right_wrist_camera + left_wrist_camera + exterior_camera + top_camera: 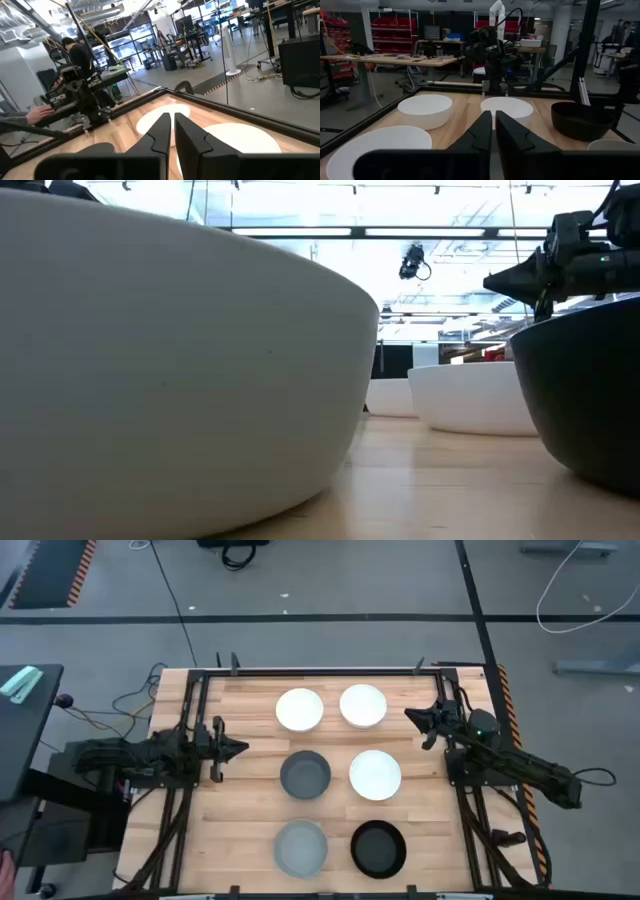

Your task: Nest bowls inside each other

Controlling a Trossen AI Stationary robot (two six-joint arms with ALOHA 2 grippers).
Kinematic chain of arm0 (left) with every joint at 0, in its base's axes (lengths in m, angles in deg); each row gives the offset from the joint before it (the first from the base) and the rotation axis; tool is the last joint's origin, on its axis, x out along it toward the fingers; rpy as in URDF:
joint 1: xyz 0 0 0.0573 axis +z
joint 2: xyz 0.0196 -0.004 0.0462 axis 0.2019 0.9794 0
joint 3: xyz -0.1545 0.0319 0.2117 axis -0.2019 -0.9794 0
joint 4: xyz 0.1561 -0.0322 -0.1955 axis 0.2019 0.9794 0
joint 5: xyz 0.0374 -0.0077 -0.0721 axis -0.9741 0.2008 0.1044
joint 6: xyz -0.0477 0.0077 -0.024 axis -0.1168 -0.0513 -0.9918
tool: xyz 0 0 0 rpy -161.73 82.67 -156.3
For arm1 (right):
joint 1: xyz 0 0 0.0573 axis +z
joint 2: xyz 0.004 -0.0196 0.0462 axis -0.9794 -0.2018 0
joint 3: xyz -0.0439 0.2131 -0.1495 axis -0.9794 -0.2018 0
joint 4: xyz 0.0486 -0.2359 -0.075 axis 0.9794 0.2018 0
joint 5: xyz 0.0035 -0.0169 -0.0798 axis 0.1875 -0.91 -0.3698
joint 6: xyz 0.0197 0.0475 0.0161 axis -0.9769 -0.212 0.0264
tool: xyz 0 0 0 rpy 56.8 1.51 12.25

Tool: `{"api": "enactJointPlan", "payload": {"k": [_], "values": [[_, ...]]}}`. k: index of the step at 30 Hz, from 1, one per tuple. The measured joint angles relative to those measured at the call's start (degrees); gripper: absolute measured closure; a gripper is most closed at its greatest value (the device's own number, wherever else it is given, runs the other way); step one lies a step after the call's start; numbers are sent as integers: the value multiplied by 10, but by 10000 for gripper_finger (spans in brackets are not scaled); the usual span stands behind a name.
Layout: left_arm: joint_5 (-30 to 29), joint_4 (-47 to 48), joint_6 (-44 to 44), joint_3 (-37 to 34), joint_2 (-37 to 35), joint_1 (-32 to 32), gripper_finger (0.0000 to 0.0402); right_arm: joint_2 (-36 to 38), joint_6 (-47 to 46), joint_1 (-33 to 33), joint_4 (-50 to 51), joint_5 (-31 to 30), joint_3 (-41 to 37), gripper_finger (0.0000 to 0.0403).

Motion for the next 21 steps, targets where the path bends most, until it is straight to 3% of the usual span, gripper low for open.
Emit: {"api": "enactJointPlan", "payload": {"k": [21], "values": [[0, 0, 0, 0, 0, 0, 370, 0, 0, 0, 0, 0, 0, 373]]}}
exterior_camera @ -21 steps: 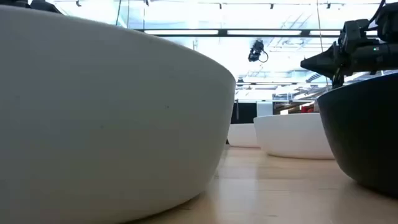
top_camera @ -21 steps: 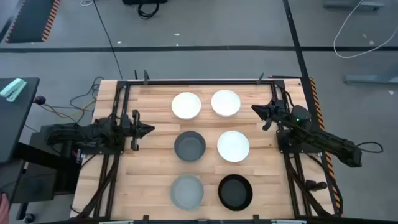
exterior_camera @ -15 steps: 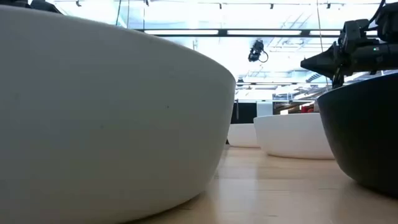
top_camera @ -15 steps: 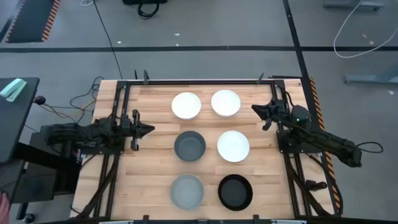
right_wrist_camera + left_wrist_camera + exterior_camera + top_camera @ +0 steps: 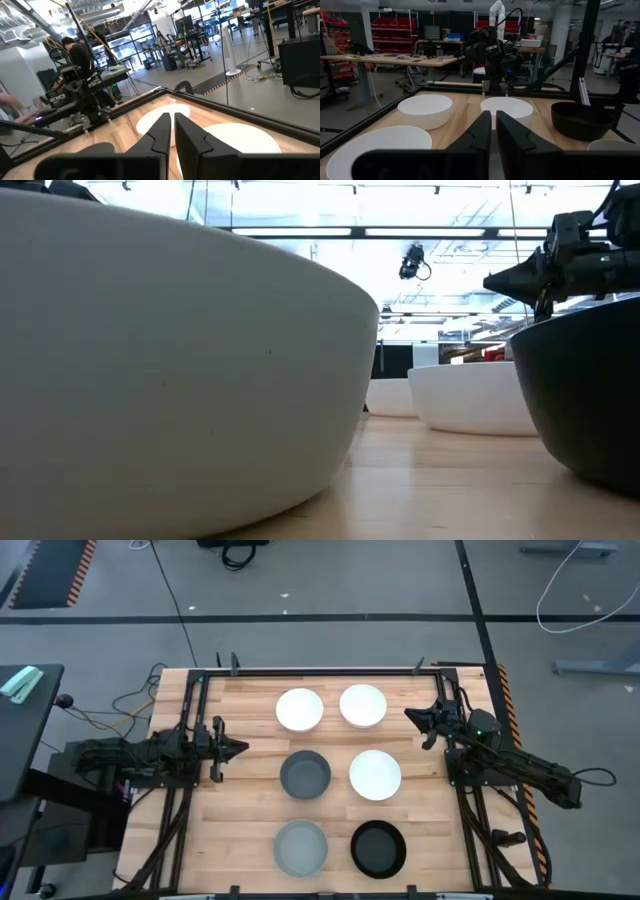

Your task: Nest bowls inside each other

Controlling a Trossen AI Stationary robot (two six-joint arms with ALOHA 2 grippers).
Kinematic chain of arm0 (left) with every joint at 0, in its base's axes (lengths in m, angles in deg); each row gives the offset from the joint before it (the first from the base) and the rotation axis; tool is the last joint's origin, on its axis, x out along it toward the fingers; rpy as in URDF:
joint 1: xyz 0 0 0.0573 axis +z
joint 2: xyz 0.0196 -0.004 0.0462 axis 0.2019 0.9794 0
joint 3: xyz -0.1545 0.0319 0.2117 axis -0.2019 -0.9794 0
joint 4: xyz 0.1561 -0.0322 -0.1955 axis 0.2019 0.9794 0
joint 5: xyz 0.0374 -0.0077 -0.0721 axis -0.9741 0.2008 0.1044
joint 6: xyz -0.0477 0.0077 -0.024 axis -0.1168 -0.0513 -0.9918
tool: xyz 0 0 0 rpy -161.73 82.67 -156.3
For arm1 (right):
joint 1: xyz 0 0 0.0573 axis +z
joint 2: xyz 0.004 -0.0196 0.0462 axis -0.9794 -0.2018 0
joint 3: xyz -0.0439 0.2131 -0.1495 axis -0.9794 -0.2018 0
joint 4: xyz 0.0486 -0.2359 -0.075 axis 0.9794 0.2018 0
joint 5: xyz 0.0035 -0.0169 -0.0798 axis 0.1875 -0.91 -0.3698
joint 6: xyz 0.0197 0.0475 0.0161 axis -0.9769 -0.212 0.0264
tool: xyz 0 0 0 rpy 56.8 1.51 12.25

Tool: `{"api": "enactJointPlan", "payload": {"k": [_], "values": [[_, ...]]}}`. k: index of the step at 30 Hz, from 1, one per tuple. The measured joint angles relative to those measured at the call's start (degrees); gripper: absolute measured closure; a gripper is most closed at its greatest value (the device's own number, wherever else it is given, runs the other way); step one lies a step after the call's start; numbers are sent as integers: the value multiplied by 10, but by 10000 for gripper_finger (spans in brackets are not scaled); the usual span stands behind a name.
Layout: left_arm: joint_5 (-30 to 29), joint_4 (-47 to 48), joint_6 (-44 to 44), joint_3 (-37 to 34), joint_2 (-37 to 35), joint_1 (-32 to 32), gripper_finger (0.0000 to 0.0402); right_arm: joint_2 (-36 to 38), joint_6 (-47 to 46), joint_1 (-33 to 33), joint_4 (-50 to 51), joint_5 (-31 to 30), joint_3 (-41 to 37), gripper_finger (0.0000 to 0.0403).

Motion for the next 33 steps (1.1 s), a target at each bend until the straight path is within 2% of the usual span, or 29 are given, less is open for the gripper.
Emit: {"api": "enactJointPlan", "payload": {"k": [12, 24, 33], "values": [[0, 0, 0, 0, 0, 0, 361, 0, 0, 0, 0, 0, 0, 373], [0, 0, 0, 0, 0, 0, 374, 0, 0, 0, 0, 0, 0, 373], [0, 0, 0, 0, 0, 0, 362, 0, 0, 0, 0, 0, 0, 373]]}}
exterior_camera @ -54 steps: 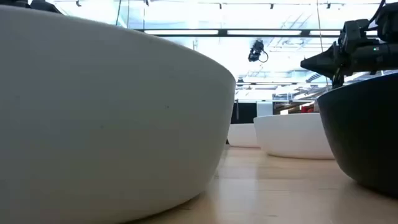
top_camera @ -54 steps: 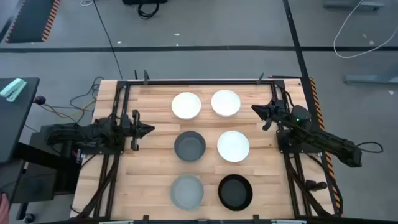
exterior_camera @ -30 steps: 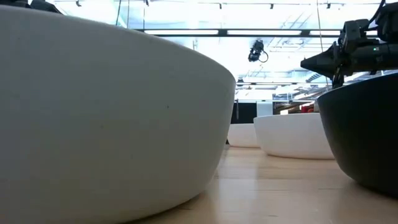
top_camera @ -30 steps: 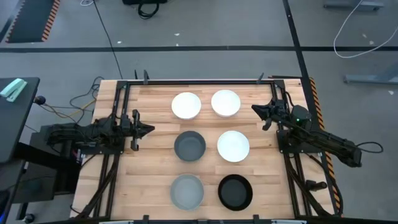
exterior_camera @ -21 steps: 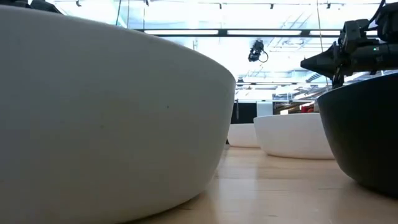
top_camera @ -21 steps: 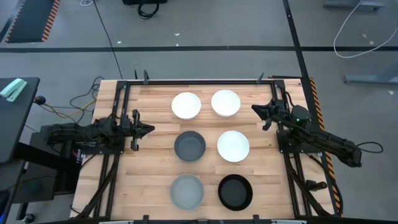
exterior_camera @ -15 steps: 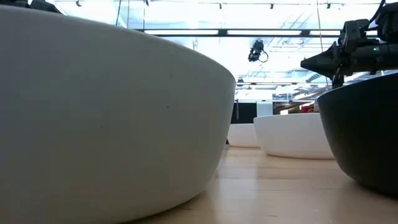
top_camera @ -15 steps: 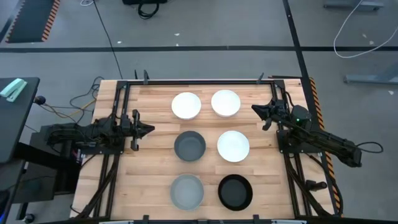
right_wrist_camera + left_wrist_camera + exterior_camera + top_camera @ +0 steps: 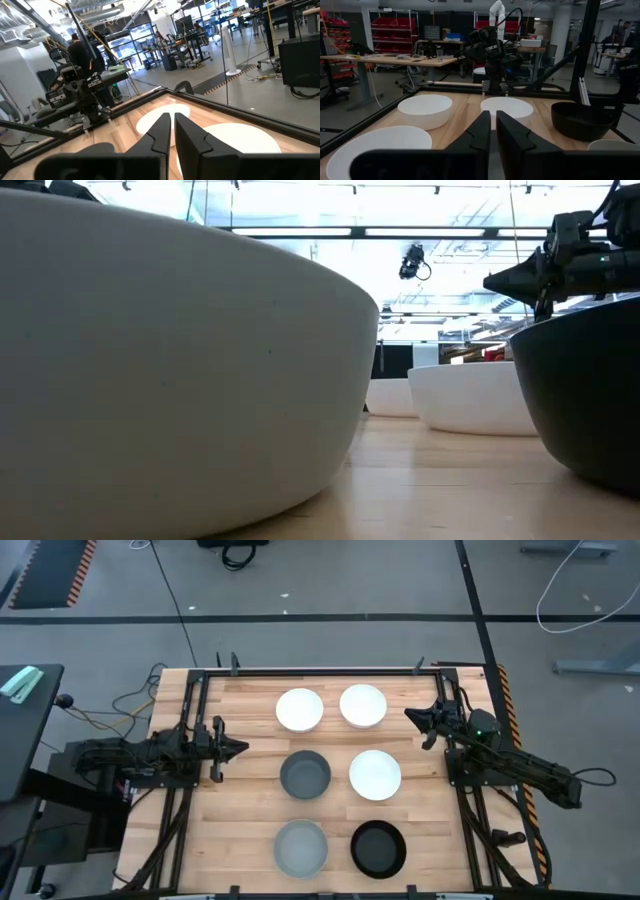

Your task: Nest bowls inside each other

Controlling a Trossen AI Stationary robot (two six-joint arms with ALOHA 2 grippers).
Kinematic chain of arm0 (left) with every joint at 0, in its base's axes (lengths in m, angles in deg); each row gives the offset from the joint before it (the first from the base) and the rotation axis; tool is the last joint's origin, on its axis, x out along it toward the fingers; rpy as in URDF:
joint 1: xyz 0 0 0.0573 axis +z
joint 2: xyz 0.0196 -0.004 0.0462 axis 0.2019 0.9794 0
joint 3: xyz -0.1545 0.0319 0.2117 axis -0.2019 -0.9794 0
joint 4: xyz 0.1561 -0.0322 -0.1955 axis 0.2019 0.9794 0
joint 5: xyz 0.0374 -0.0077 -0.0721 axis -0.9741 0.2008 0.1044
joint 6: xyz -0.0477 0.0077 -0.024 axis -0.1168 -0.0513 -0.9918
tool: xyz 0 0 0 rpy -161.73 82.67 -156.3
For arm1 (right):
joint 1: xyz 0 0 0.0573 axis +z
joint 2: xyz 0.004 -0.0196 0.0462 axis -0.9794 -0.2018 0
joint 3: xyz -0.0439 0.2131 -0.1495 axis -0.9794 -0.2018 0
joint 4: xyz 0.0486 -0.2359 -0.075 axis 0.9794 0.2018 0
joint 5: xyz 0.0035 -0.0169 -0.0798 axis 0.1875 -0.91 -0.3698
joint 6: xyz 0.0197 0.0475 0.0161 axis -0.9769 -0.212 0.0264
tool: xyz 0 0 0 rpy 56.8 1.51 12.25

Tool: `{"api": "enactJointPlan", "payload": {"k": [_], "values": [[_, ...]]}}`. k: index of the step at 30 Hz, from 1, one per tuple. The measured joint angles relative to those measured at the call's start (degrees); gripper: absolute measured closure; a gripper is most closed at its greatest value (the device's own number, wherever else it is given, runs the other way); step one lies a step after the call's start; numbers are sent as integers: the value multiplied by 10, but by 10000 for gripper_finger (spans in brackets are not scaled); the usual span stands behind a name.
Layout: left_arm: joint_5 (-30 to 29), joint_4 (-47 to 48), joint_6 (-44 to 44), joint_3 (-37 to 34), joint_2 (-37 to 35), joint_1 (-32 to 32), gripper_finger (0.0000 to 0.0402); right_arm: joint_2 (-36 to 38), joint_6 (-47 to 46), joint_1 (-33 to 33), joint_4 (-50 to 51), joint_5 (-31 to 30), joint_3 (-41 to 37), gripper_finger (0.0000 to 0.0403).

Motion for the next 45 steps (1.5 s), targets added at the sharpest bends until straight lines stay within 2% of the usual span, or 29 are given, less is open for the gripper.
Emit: {"api": "enactJointPlan", "payload": {"k": [15, 18, 23, 26, 30, 36, 41, 45], "values": [[0, -56, -3, 0, 0, 0, 373, 0, 0, 0, 0, 0, 0, 373], [-13, -108, -50, 0, 0, 0, 373, 0, 0, 0, 0, 0, 0, 373], [-89, -209, -173, 0, 0, 0, 379, 0, 0, 0, 0, 0, 0, 373], [-120, -262, -207, 0, 0, 0, 381, 0, -6, 0, -9, 0, 0, 373], [-127, -304, -209, 0, 0, 0, 376, 0, -69, 0, -32, 0, 0, 373], [-151, -329, -205, 0, 0, 0, 370, 0, -237, 0, -113, 0, 0, 373], [-165, -330, -204, 0, 0, 0, 377, 0, -266, 0, -209, 0, 0, 373], [-165, -330, -178, 0, 0, 0, 382, 0, -289, 0, -242, -8, 0, 373]]}}
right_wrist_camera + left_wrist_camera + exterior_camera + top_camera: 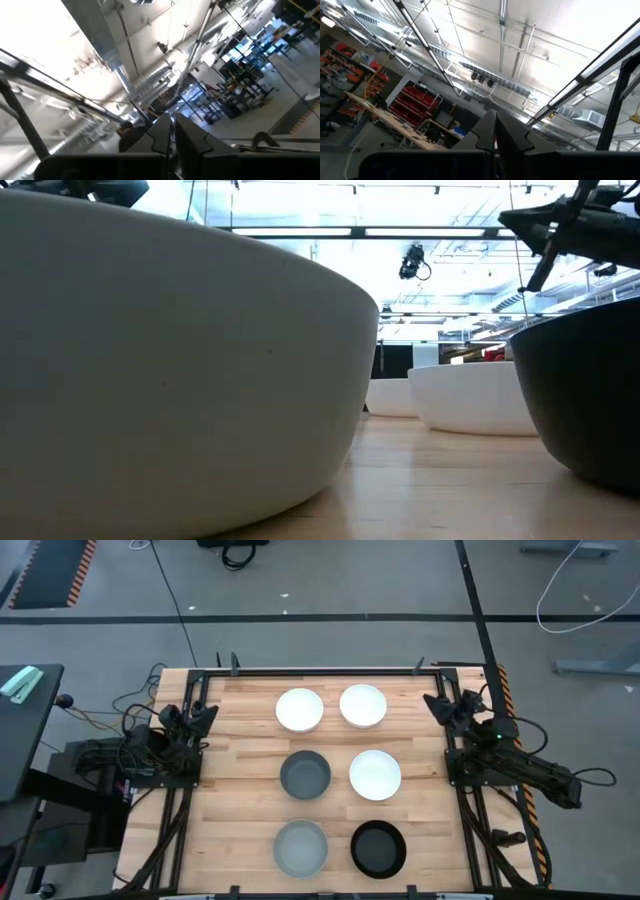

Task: Nest bowls inside each other
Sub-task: Stack the top right white bowl on the bottom white bowl

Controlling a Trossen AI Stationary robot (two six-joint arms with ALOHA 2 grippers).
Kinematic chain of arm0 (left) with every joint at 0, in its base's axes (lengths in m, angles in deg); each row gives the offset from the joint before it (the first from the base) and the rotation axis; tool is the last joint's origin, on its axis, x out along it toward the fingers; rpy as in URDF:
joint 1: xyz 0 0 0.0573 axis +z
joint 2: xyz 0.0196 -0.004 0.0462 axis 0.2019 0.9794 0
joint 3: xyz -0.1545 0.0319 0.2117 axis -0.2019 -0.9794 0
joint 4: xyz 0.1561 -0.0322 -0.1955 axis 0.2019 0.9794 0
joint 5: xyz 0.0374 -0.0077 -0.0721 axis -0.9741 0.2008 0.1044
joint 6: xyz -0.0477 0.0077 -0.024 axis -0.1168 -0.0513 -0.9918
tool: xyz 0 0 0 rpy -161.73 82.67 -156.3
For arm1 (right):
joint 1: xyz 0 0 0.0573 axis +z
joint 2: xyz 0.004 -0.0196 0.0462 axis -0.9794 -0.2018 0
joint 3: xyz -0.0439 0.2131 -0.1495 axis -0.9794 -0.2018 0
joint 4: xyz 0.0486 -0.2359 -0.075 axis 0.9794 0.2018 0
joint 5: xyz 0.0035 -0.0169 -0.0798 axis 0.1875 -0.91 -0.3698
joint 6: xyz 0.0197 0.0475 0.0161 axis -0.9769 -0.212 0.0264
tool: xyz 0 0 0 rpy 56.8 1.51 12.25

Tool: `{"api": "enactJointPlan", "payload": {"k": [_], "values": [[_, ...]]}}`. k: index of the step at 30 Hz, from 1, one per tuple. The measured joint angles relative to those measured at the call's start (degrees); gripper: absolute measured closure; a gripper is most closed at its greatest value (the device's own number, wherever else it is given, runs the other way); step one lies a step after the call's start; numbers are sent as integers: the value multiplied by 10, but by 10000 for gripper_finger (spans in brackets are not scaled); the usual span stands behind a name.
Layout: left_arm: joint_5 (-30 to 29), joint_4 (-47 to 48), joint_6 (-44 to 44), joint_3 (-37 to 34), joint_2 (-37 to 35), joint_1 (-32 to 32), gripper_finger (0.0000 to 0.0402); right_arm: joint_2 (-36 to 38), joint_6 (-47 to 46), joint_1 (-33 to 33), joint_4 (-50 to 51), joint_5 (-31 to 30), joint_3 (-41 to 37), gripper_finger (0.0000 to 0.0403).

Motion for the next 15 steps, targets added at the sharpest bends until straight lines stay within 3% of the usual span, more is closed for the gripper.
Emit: {"api": "enactJointPlan", "payload": {"k": [8, 15], "values": [[2, 12, -3, 0, 0, 0, 374, -8, -75, 0, 43, -24, 33, 373], [19, 60, -25, 7, 0, 0, 371, -128, 15, 0, 341, -70, 253, 373]]}}
